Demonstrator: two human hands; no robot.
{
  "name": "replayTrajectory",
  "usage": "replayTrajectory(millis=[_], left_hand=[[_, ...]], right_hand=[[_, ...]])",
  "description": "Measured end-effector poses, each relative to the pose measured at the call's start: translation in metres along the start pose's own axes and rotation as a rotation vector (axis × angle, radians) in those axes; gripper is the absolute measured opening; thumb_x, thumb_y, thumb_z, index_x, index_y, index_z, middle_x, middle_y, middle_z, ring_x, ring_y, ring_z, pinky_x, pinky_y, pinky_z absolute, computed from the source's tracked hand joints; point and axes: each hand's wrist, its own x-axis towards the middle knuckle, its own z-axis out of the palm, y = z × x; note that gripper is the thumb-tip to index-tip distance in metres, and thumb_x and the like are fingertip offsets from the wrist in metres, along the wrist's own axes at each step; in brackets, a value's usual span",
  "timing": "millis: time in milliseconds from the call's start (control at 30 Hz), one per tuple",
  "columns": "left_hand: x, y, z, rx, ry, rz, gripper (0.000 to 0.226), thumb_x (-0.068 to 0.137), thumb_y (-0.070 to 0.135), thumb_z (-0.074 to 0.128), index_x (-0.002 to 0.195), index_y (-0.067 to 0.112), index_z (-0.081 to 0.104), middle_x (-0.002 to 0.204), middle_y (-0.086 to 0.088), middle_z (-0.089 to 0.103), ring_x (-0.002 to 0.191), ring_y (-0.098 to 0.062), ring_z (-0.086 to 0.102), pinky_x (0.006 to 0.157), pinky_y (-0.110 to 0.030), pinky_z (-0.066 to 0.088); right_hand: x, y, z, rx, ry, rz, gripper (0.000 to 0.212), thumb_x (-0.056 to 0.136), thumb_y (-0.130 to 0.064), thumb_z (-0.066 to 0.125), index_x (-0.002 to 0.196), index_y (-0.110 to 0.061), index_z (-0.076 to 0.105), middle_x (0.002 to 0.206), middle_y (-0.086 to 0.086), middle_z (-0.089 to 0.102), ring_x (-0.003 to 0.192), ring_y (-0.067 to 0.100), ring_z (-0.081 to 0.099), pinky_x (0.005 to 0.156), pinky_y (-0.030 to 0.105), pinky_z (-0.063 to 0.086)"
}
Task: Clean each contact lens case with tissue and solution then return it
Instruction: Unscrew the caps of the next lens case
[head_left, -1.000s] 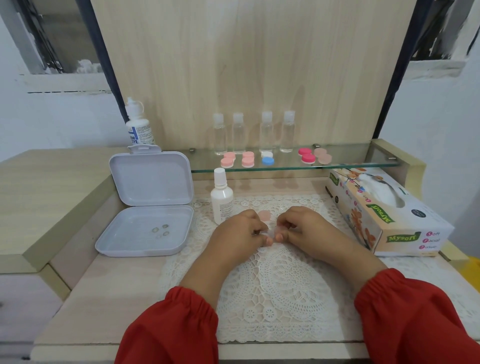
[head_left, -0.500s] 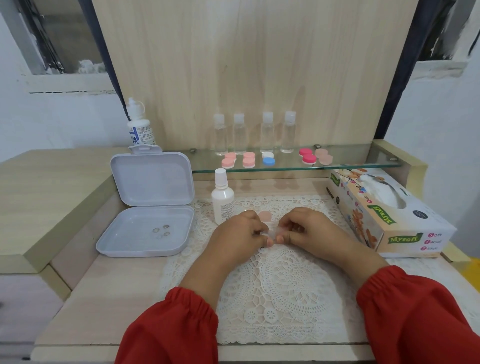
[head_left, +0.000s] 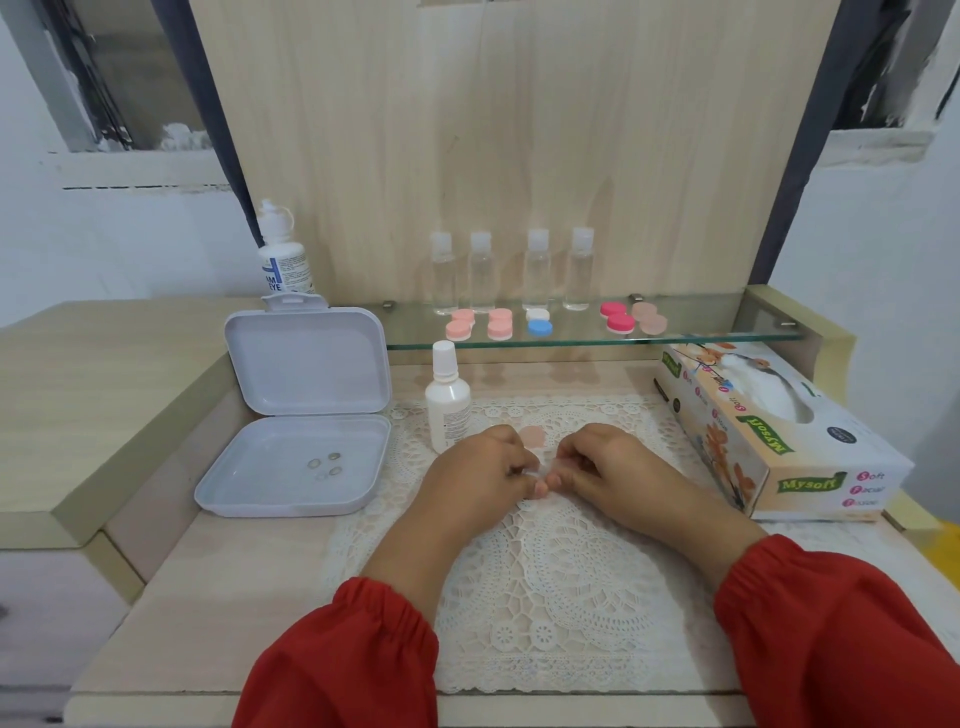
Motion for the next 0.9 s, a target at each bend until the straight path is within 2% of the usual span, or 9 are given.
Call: replayTrajectory(millis=[200, 300, 367, 467, 567, 667, 733, 800, 900], left_hand=[[0.0013, 0.0002, -0.0012, 0.021, -0.011, -0.006, 0.032, 0.086, 0.038, 0.066, 0.114, 0.023, 0.069, 0.107, 0.015, 0.054, 0.095, -0.005, 0.052, 0.082, -0.027, 0.042], [0.0015, -0.0006, -0.0018, 0.014, -0.01, -0.018, 0.031, 0.085, 0.038, 0.067, 0.113, 0.024, 0.069, 0.107, 0.014, 0.055, 0.096, -0.007, 0.054, 0.084, -0.03, 0.045], [0.002, -0.0002, -0.0021, 0.021, -0.012, -0.017, 0.032, 0.085, 0.039, 0.067, 0.114, 0.024, 0.069, 0.107, 0.013, 0.055, 0.097, -0.008, 0.054, 0.084, -0.03, 0.045], [0.0023, 0.0002, -0.0021, 0.03, -0.013, -0.014, 0.033, 0.086, 0.042, 0.065, 0.114, 0.024, 0.069, 0.108, 0.014, 0.055, 0.097, -0.007, 0.054, 0.081, -0.029, 0.045], [0.0023, -0.001, -0.0013, 0.01, -0.008, -0.014, 0.033, 0.085, 0.039, 0.067, 0.114, 0.024, 0.069, 0.106, 0.015, 0.054, 0.095, -0.006, 0.053, 0.08, -0.027, 0.044], [0.0011, -0.0011, -0.0007, -0.008, 0.0, -0.013, 0.031, 0.084, 0.038, 0.068, 0.112, 0.024, 0.07, 0.102, 0.014, 0.053, 0.092, -0.006, 0.054, 0.08, -0.028, 0.045], [0.0003, -0.0009, -0.0007, 0.007, 0.006, -0.005, 0.032, 0.085, 0.041, 0.067, 0.111, 0.024, 0.07, 0.1, 0.014, 0.053, 0.091, -0.007, 0.055, 0.08, -0.03, 0.047], [0.0004, -0.0006, -0.0006, 0.027, 0.012, 0.002, 0.033, 0.085, 0.042, 0.066, 0.112, 0.024, 0.07, 0.1, 0.015, 0.052, 0.092, -0.007, 0.055, 0.08, -0.03, 0.047], [0.0009, -0.0005, -0.0009, 0.027, 0.003, -0.009, 0.031, 0.085, 0.04, 0.067, 0.112, 0.025, 0.07, 0.104, 0.015, 0.054, 0.094, -0.007, 0.054, 0.081, -0.031, 0.047]], right_hand=[[-0.0011, 0.0038, -0.004, 0.019, -0.063, -0.071, 0.027, 0.091, -0.024, 0.064, 0.114, -0.01, 0.065, 0.104, 0.0, 0.059, 0.094, 0.007, 0.049, 0.08, 0.001, 0.031], [-0.0028, 0.0064, -0.0033, 0.122, -0.085, -0.029, 0.032, 0.09, -0.012, 0.065, 0.122, -0.013, 0.064, 0.113, -0.001, 0.061, 0.103, 0.008, 0.054, 0.086, 0.001, 0.033], [-0.0043, 0.0069, -0.0016, 0.219, -0.059, 0.034, 0.04, 0.087, -0.015, 0.068, 0.127, -0.018, 0.061, 0.109, -0.005, 0.061, 0.098, 0.005, 0.055, 0.084, 0.004, 0.038], [-0.004, 0.0044, -0.0002, 0.265, 0.032, 0.152, 0.033, 0.08, -0.029, 0.075, 0.11, -0.024, 0.063, 0.097, -0.008, 0.058, 0.086, 0.003, 0.054, 0.074, 0.011, 0.042], [-0.0027, 0.0035, -0.0013, 0.26, 0.047, 0.108, 0.014, 0.08, -0.029, 0.076, 0.087, -0.032, 0.064, 0.092, -0.01, 0.059, 0.083, 0.001, 0.054, 0.071, 0.012, 0.041], [-0.0035, 0.0045, 0.0001, 0.3, -0.019, 0.02, 0.018, 0.086, -0.019, 0.071, 0.094, -0.034, 0.067, 0.098, -0.014, 0.059, 0.09, -0.004, 0.055, 0.076, 0.01, 0.039], [-0.0041, 0.0037, 0.0022, 0.303, -0.008, 0.043, 0.023, 0.084, -0.023, 0.073, 0.104, -0.033, 0.065, 0.101, -0.015, 0.058, 0.09, -0.004, 0.054, 0.075, 0.01, 0.04], [-0.0048, 0.0037, 0.0026, 0.325, 0.045, 0.134, 0.033, 0.079, -0.031, 0.078, 0.105, -0.034, 0.058, 0.096, -0.013, 0.059, 0.083, -0.003, 0.054, 0.07, 0.011, 0.041], [-0.0051, 0.0037, -0.0012, 0.394, 0.062, 0.163, 0.036, 0.079, -0.026, 0.078, 0.104, -0.035, 0.054, 0.089, -0.009, 0.065, 0.073, -0.001, 0.055, 0.068, 0.012, 0.045]])
